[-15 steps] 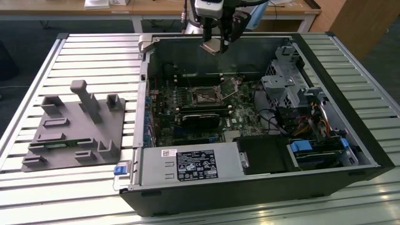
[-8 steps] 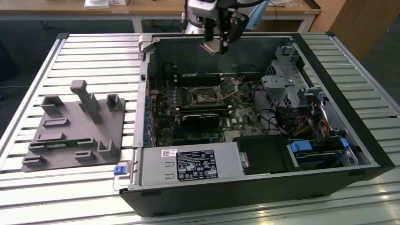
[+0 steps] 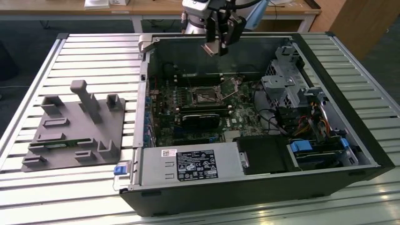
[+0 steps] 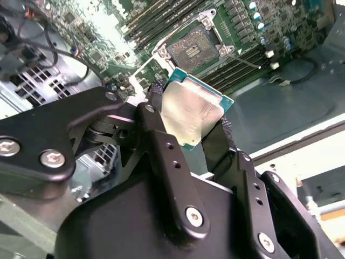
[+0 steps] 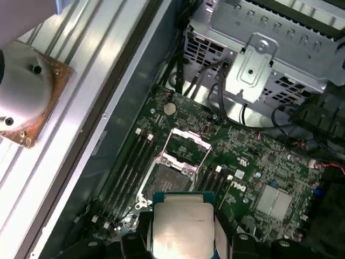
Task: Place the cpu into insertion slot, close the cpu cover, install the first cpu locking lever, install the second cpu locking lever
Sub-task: 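Place the cpu into insertion slot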
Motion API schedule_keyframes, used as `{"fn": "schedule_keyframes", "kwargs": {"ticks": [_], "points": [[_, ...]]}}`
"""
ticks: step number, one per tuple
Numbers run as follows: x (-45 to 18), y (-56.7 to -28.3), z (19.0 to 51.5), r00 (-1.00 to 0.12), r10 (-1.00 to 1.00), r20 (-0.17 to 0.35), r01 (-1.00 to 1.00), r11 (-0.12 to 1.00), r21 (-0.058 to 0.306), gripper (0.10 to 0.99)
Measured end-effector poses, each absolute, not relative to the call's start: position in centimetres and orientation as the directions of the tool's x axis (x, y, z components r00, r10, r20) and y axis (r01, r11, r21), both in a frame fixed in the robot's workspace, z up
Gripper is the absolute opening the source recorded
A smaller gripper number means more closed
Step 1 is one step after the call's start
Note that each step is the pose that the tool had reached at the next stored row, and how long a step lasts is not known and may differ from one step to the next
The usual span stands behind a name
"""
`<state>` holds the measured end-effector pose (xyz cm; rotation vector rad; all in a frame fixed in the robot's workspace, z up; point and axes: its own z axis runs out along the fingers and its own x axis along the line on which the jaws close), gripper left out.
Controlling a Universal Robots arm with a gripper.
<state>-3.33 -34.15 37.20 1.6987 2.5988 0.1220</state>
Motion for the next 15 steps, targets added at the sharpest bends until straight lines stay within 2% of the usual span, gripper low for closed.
{"fn": "schedule_keyframes", "kwargs": {"ticks": [15], "points": [[-3.33, -34.15, 36.28, -0.163, 0.987, 0.007, 0.983, 0.162, 0.082, 0.541]]}}
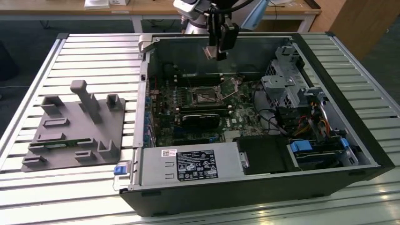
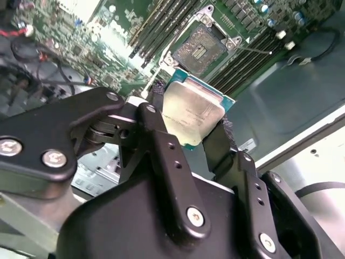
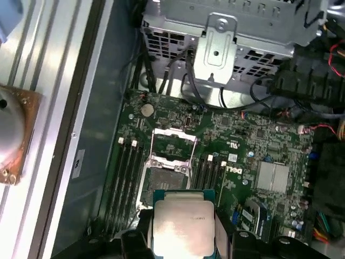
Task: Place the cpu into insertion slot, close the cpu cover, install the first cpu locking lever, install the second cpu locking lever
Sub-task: 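Place the cpu into insertion slot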
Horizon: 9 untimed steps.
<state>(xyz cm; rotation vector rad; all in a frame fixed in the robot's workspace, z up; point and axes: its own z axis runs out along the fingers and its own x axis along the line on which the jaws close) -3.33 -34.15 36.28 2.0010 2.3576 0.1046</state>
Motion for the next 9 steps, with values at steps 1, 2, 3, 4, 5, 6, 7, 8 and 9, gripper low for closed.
{"fn": "schedule_keyframes", "kwargs": {"ticks": [1, 2, 3, 4, 5, 6, 7, 8, 9], "points": [[-3.33, -34.15, 36.2, -0.145, 0.989, 0.008, 0.986, 0.144, 0.082, 0.541], [-3.33, -34.15, 36.12, -0.127, 0.992, 0.008, 0.989, 0.126, 0.082, 0.541], [-3.33, -34.15, 36.04, -0.109, 0.994, 0.008, 0.991, 0.108, 0.082, 0.541], [-3.33, -34.15, 35.97, -0.092, 0.996, 0.008, 0.992, 0.091, 0.082, 0.541], [-3.33, -34.15, 35.89, -0.072, 0.997, 0.008, 0.994, 0.071, 0.082, 0.541], [-3.33, -34.15, 35.83, -0.054, 0.999, 0.008, 0.995, 0.053, 0.082, 0.541], [-3.33, -34.15, 35.77, -0.036, 0.999, 0.008, 0.996, 0.035, 0.082, 0.541], [-3.33, -34.15, 35.71, -0.019, 1.0, 0.008, 0.996, 0.018, 0.082, 0.541], [-3.33, -34.15, 35.65, -0.004, 1.0, 0.008, 0.997, 0.004, 0.082, 0.541]]}}
